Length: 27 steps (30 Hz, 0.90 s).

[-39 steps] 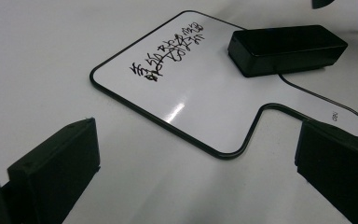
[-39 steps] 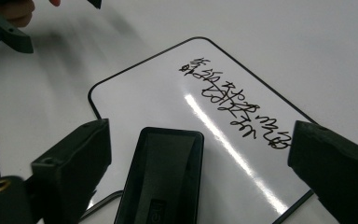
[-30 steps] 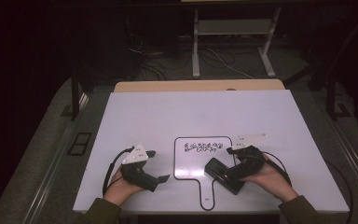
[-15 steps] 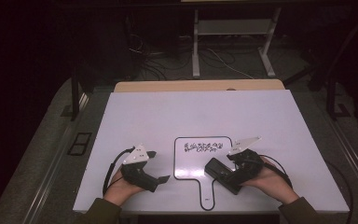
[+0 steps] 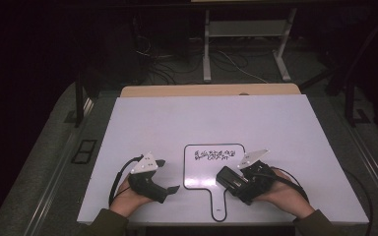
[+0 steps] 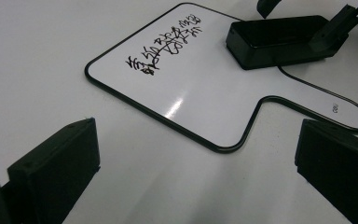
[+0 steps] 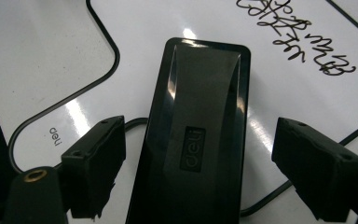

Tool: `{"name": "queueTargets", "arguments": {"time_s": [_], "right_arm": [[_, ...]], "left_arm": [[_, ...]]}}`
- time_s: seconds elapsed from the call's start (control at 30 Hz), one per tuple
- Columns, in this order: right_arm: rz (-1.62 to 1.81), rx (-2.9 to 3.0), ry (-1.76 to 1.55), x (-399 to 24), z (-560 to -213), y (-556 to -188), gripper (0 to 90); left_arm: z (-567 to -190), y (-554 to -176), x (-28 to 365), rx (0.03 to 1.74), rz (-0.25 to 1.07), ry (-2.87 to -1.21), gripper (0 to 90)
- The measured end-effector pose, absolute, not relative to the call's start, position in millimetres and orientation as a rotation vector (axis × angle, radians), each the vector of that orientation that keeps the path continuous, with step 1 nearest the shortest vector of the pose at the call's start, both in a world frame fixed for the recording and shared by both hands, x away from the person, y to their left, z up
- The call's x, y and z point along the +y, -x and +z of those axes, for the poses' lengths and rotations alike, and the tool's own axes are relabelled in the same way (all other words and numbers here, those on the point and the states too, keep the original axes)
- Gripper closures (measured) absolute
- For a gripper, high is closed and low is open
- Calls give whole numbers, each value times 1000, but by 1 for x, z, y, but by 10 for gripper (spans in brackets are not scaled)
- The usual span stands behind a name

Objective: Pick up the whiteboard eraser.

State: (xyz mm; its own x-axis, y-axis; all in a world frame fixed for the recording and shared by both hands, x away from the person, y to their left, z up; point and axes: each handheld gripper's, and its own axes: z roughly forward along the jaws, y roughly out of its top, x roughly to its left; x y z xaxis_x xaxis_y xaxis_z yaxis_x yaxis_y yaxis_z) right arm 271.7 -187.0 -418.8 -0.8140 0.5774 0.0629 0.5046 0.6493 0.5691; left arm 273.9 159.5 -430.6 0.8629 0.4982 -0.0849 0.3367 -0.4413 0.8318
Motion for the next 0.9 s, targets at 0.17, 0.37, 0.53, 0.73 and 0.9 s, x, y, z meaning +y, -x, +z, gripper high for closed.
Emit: {"name": "queueTargets", "arguments": {"time_s": [0.17, 0.37, 0.53, 0.73, 0.9], "right_arm": [[871, 2748, -886, -186, -420, -270, 186], [835, 2755, -873, -185, -422, -269, 204], [821, 2759, -879, -184, -424, -269, 220], [813, 2755, -884, -183, -426, -269, 246], [808, 2756, -876, -181, -426, -269, 286]], "left_arm": [[-431, -274, 159, 607, 211, -2072, 0], [-431, -274, 159, 608, 208, -2073, 0], [-431, -274, 159, 609, 207, -2071, 0], [-431, -274, 158, 610, 204, -2071, 0], [-431, -274, 158, 606, 205, -2072, 0]]}}
